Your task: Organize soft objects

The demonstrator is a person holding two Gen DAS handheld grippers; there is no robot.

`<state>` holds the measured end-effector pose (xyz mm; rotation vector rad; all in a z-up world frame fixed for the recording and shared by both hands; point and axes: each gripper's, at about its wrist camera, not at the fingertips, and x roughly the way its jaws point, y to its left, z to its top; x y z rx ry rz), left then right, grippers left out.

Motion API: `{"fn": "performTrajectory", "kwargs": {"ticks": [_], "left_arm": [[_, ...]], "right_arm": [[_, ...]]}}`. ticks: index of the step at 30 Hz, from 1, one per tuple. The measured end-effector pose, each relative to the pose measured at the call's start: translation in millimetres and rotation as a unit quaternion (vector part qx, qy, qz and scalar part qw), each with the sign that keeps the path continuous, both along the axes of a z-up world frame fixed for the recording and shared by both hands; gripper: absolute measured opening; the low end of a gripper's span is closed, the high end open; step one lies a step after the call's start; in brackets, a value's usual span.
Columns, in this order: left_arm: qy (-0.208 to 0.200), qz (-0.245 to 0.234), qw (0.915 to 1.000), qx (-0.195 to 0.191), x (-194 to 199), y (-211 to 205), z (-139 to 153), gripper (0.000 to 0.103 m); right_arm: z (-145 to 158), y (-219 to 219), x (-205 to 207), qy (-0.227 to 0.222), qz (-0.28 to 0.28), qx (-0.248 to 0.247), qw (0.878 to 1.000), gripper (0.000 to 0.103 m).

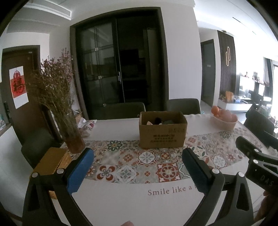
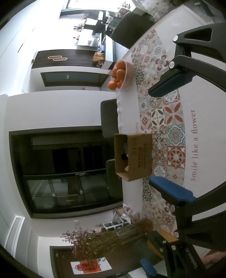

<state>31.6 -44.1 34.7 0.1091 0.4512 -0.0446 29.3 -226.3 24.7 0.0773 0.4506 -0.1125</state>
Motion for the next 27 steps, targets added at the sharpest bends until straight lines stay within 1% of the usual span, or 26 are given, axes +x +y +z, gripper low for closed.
{"fn": "performTrajectory", "kwargs": {"ticks": [12, 27], "left_arm": [[-0.003, 0.003, 1.0000, 0.008, -8.1, -3.1, -0.1, 0.103], [0.005, -0.002, 1.0000, 0.003, -4.5, -5.9, -2.1, 0.103]], "right_arm": [[-2.4, -3.4, -8.8, -0.001, -0.001, 0.002, 1.000, 0.094], [-2.3, -8.5, -9.5, 0.004, -0.002, 0.002, 1.000, 0.094]]}}
